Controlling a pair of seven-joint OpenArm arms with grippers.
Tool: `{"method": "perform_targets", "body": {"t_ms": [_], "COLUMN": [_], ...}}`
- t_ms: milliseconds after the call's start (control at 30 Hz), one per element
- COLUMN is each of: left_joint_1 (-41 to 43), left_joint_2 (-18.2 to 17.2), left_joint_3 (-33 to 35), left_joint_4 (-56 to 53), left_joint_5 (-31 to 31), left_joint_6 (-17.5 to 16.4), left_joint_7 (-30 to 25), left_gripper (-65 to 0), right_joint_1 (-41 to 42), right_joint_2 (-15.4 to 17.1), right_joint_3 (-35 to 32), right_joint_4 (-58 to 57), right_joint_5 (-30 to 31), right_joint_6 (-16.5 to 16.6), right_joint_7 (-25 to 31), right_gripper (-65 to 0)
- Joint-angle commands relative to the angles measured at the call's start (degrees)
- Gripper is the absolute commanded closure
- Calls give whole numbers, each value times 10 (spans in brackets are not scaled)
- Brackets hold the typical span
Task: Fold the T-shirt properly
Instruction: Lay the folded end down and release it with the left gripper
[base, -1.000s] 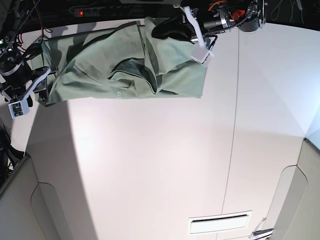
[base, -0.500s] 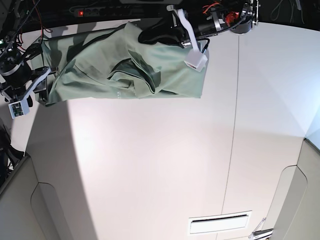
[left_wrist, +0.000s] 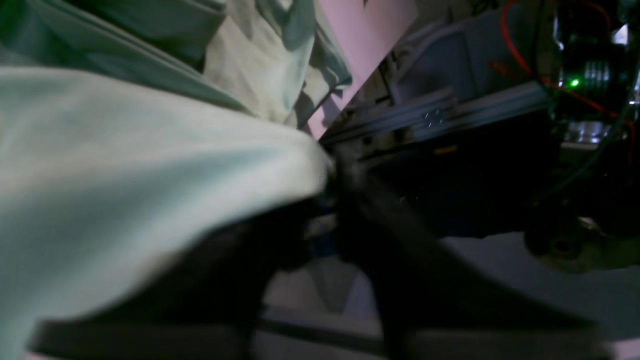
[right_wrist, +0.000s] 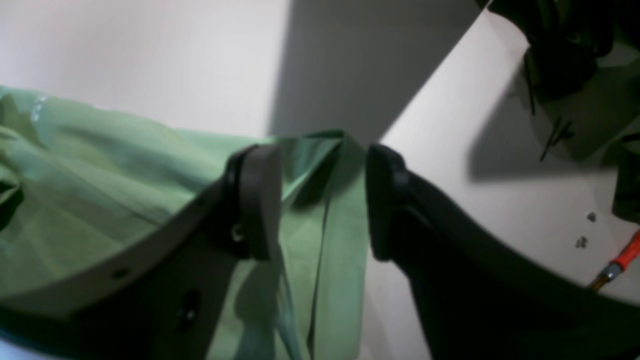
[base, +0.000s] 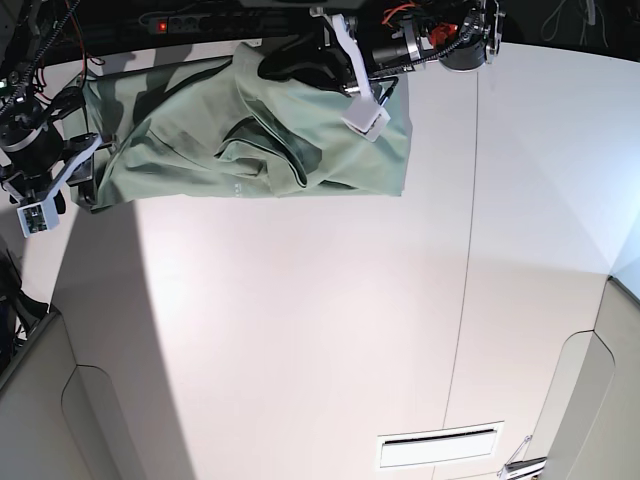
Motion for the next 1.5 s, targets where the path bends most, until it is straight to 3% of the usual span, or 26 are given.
{"method": "perform_targets", "body": {"t_ms": [0,333,667,900,1033,1133,1467], "left_joint_1": [0,0,0,0,1,1,1], "left_joint_2": [-2,-32,-115,-115,-115,-120,-236], "left_joint_3": [0,-1,-1,-1,-1,0,-1], "left_joint_4": [9,35,127,128,128,128,190], "left_joint_5": [-14,-28,-28,-9,0,-2,-71], "left_joint_6": [-5,-5,-5,-5,-5,-5,-5], "left_joint_7": [0,99,96,99,150,150,150], "left_gripper": [-203,-216,-216,-216,-216,-216,-215], "right_joint_1": [3,3,3,3,3,3,3], "right_joint_2": [7,7,7,7,7,7,7], "right_joint_3": [4,4,4,4,4,4,4], "right_joint_4": [8,8,8,8,8,8,8], "right_joint_5": [3,3,3,3,3,3,3], "right_joint_6": [-3,-2,-2,-2,-2,-2,-2], "right_joint_7": [14,14,14,14,13,13,13], "right_gripper": [-269,-269,-269,-269,-269,-269,-269]}}
